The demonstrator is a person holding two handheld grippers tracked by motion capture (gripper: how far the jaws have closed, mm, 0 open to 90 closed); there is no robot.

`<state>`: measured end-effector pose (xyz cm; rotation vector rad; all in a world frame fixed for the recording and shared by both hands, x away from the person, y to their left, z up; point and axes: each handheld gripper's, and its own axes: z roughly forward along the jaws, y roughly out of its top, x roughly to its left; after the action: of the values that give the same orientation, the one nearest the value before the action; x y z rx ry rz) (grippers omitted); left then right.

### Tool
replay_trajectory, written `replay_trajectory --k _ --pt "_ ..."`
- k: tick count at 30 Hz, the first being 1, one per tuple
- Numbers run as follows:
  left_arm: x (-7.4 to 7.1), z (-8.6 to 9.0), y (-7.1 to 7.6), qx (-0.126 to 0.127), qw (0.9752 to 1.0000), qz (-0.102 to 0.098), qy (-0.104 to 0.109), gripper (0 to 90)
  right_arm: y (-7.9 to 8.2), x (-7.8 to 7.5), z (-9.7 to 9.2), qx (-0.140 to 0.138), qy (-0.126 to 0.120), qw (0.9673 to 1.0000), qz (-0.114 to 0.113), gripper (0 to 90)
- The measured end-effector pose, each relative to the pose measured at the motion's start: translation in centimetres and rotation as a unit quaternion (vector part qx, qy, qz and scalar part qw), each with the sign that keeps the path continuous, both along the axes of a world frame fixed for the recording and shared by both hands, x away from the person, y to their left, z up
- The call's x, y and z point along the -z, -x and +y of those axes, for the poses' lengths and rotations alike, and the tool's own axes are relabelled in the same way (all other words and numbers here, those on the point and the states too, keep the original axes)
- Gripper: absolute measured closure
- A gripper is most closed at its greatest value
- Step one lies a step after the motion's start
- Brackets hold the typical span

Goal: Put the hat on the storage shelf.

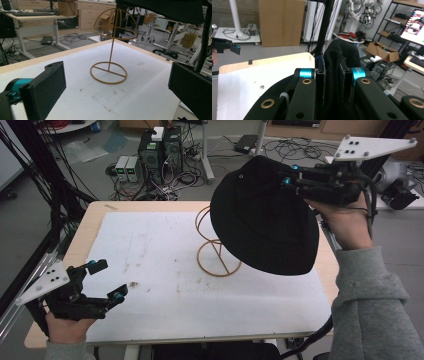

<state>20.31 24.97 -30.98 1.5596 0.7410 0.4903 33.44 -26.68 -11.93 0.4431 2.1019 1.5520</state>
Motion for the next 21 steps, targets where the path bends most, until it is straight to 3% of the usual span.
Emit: replay_trajectory --k 21 --pt "0.4 1.0 3.0 -0.031 0.9994 0.007 -0.01 1.7 -4.4 1.3 6.7 -0.055 0.011 0.9984 0.006 80.4"
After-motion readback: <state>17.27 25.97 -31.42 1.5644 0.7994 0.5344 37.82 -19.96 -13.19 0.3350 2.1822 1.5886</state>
